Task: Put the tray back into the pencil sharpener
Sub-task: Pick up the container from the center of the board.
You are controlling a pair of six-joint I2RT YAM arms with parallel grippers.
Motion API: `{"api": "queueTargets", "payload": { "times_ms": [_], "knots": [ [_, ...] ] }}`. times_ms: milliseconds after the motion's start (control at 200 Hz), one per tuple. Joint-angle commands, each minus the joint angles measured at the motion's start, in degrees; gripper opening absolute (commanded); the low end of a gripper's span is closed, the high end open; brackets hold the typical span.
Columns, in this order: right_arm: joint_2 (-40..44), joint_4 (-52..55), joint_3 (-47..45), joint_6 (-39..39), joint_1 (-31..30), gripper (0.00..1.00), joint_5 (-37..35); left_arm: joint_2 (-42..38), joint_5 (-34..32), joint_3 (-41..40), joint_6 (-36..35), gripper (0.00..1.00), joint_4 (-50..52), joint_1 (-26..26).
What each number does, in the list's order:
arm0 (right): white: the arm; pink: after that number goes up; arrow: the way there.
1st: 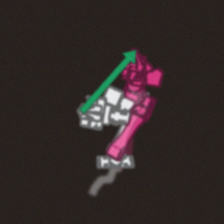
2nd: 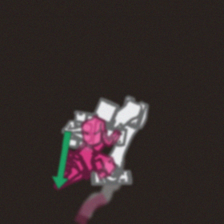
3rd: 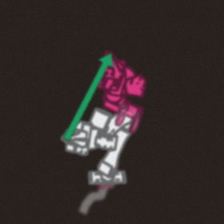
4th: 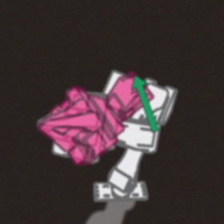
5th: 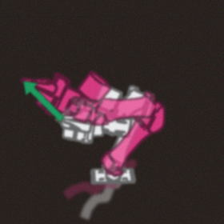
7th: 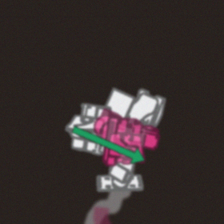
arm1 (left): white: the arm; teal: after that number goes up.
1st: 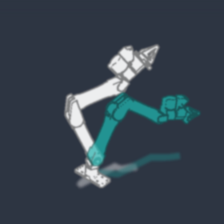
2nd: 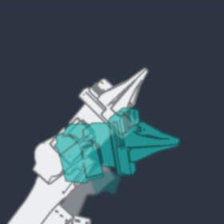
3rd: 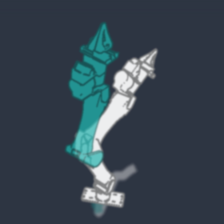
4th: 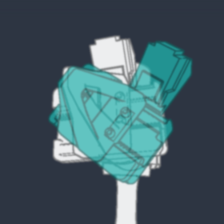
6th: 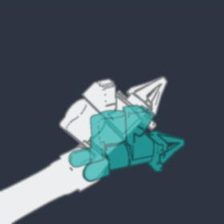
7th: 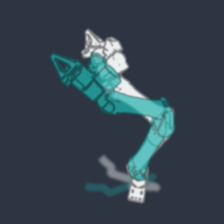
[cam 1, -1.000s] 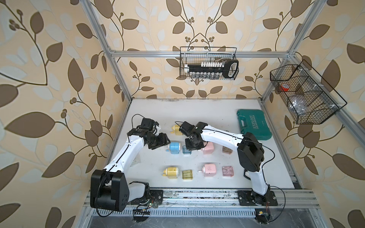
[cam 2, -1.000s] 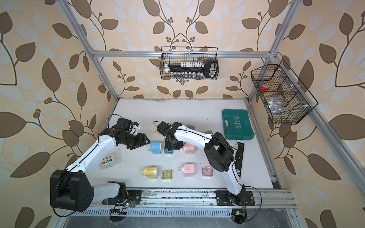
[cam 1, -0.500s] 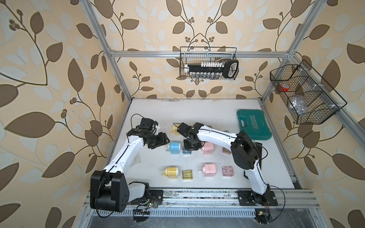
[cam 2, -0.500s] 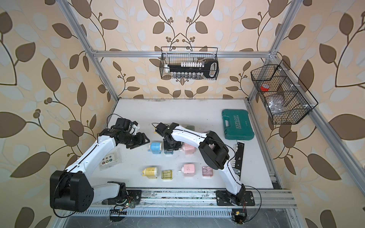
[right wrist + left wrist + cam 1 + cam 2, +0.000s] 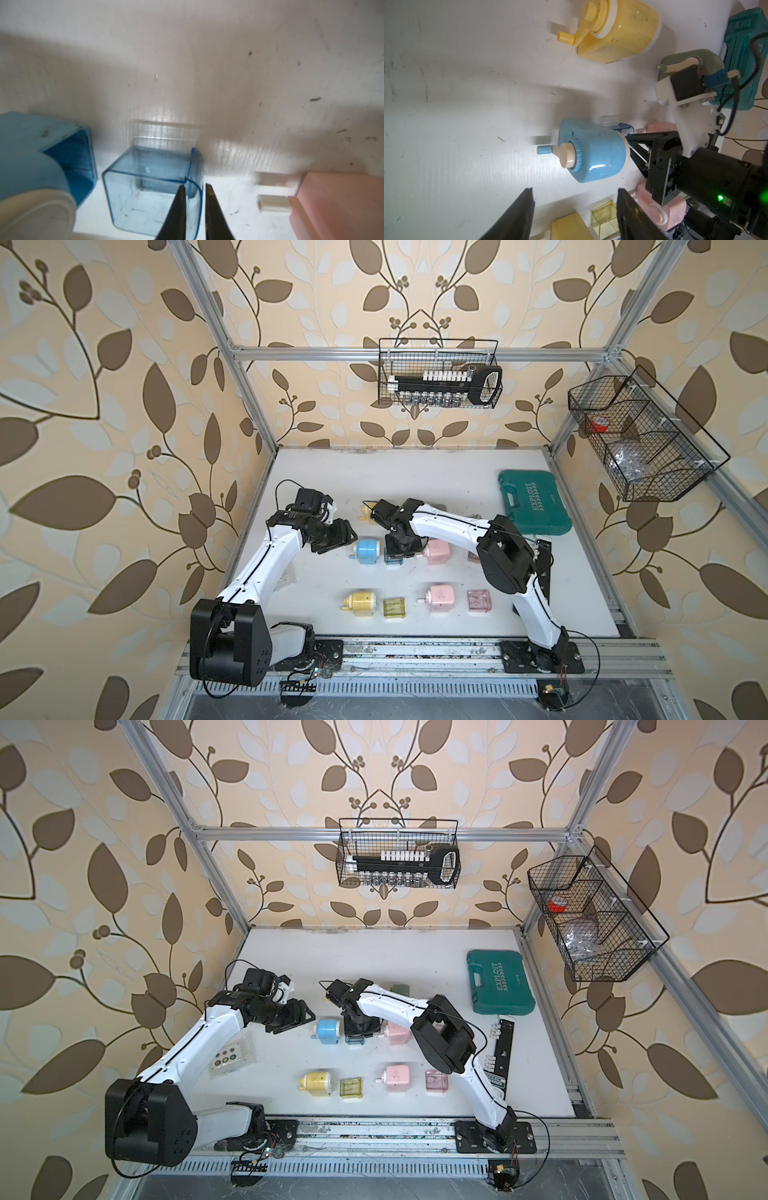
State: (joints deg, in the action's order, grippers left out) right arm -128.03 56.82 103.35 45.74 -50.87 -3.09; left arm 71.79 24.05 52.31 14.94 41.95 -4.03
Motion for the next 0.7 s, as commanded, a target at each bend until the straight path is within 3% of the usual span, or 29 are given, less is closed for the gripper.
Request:
{"api": "queueTargets", "payload": {
  "times_ms": [0,70,340,695],
  "knots": [
    [-1.6,1.9,2.1,0.6,0.2,0.06,-1.5,0.8,1.6,0.8,-2.1,0.65,1.0,0.4],
    [-1.5,2.5,2.7,0.7,0.2,0.0,-2.2,1.0,2.1,0.9,-2.5,0.65,1.1,0.4],
    [1.1,6.0,4.2,1.1,0.2,0.0,-5.2,3.1,3.3,1.4,-3.5,0.66,2.0,0.4],
    [2.8,10.7,5.7,7.6,0.1,0.0,-7.8,9.6,6.6,11.2,-9.8,0.69,11.0,0.4]
  ]
}}
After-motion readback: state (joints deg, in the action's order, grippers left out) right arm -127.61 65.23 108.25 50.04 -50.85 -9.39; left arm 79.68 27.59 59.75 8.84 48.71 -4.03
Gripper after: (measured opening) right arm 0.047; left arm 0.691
